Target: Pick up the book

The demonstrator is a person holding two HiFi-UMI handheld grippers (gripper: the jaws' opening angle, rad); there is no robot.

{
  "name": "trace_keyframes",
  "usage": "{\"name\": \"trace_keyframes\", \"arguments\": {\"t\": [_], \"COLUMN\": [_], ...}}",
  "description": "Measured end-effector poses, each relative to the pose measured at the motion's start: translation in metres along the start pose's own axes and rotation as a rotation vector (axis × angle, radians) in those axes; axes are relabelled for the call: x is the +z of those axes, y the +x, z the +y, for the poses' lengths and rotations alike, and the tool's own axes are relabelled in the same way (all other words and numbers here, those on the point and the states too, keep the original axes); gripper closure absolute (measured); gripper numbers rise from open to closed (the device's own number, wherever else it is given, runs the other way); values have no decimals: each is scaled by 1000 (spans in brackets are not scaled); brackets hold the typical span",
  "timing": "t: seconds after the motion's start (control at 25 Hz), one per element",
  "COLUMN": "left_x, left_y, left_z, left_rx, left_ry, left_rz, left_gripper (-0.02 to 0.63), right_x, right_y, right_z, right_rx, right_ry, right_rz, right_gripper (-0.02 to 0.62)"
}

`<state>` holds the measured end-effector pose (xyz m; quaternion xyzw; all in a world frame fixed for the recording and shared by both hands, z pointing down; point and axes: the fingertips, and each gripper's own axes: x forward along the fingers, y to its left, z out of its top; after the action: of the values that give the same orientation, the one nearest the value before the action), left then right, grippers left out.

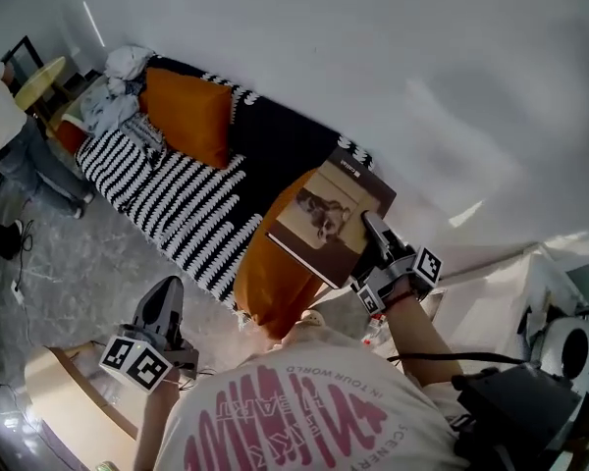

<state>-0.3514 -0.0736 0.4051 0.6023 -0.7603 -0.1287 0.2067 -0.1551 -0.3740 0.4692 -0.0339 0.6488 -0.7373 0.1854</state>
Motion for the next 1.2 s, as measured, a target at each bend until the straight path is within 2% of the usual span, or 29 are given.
{"name": "trace_keyframes", "arguments": {"t": [0.16, 0.44, 0.72, 1.2], "left_x": [-3, -22, -43, -37], "left_y": [-20, -37, -38, -47], "left_z": [-8, -17, -56, -75], "left_rx": [-91, -187, -299, -214], "left_ry": [9, 30, 47, 35], "left_rz": [-7, 61, 96, 35], "left_gripper": [600, 600, 600, 600], "right_x": [-40, -79, -98, -69], "right_y": [-51, -106, -139, -166], "right_z": [3, 0, 0, 33], "right_rx": [-10, -21, -22, 29], "right_ry": [-28, -23, -31, -41], "right_rz": [-31, -88, -97, -75], "right_gripper": [437, 437, 437, 437]}}
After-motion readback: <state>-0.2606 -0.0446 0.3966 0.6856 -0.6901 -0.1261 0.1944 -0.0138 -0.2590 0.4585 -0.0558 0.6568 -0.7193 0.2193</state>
